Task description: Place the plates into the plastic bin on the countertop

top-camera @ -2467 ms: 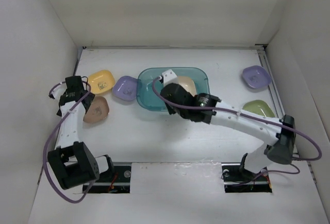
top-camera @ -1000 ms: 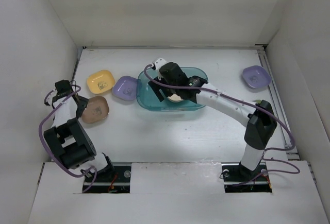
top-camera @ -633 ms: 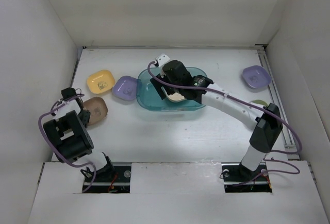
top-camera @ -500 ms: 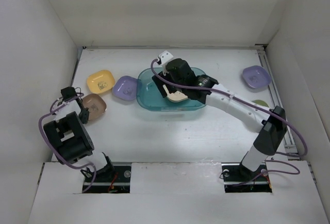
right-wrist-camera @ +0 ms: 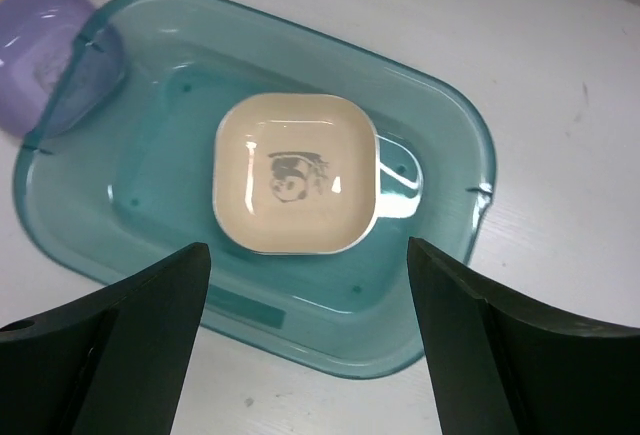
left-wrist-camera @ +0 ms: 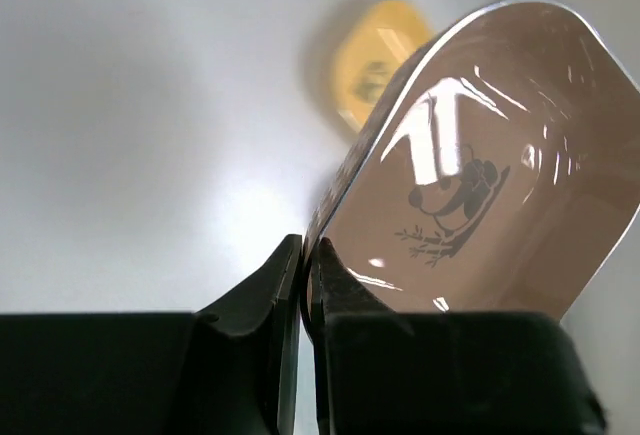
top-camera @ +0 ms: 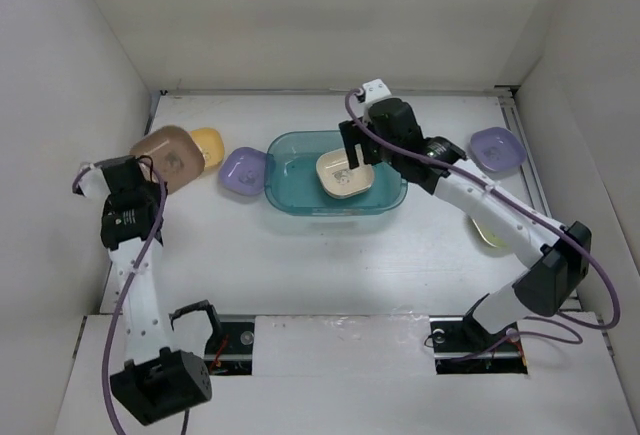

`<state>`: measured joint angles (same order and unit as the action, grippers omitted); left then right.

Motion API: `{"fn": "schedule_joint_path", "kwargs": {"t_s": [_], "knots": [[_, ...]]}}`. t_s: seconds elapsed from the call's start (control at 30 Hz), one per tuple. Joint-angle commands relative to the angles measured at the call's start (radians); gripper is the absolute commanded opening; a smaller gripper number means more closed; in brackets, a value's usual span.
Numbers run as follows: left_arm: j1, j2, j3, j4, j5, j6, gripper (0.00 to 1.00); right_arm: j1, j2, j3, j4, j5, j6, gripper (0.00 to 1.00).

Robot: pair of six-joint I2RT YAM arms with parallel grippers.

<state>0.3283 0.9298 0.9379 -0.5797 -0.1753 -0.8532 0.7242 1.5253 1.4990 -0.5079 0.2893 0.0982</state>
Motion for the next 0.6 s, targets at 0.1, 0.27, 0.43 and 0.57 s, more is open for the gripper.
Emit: {"fn": "schedule_joint_path", "kwargs": {"t_s": [0.1,0.27,0.43,0.57], "knots": [[-0.115,0.085,0.042,0.221,0.302,0.019,0.00,-0.110,-0.129,-0.048,0.011,0.007,0.135,0.86],[-0.639,0.312,0.243,0.227,0.016,-0.098,0.00,-0.187,-0.204,-0.039,-0.038,0.040,0.190,0.86],[-0.857,0.555,0.415,0.139,-0.162,-0.285,0.00,-0.265,-0.313,-0.071,-0.083,0.132,0.258,0.86],[-0.931,0.676,0.473,0.130,-0.210,-0.421,0.00,-0.325,-0.412,-0.132,-0.110,0.169,0.314,0.88]]}}
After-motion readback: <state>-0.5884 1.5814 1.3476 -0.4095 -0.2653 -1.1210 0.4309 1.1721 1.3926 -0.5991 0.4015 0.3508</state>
